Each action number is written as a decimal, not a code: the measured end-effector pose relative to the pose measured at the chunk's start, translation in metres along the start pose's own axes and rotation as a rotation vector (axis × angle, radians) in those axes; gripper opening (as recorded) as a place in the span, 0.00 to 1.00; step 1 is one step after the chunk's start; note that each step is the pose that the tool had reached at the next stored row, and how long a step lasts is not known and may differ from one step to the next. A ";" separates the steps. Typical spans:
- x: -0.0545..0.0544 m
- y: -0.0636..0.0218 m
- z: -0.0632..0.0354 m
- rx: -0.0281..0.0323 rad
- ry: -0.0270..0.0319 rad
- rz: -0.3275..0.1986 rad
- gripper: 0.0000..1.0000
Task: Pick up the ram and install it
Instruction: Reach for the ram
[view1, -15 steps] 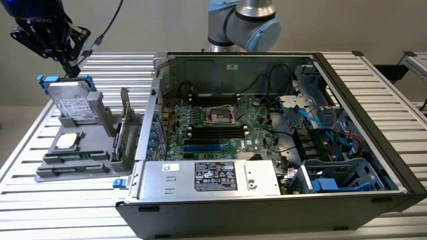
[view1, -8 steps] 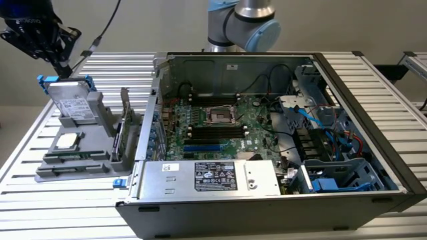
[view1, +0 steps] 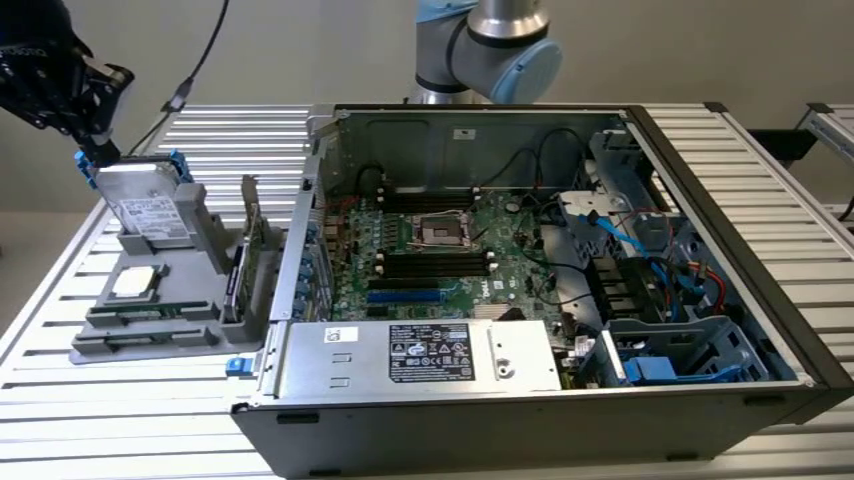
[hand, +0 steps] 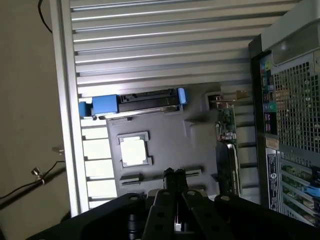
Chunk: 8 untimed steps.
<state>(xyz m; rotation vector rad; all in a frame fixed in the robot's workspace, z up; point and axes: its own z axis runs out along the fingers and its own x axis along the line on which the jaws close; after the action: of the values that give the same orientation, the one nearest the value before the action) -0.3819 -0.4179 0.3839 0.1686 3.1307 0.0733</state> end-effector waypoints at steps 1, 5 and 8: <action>0.000 -0.0037 -0.0001 0.0000 0.0000 0.000 0.10; 0.000 -0.0144 -0.0003 0.0001 0.0000 0.000 0.10; 0.000 -0.0217 -0.0001 0.0000 0.0000 0.000 0.10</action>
<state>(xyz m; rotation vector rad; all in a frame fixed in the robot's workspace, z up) -0.3844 -0.4395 0.3830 0.1685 3.1307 0.0733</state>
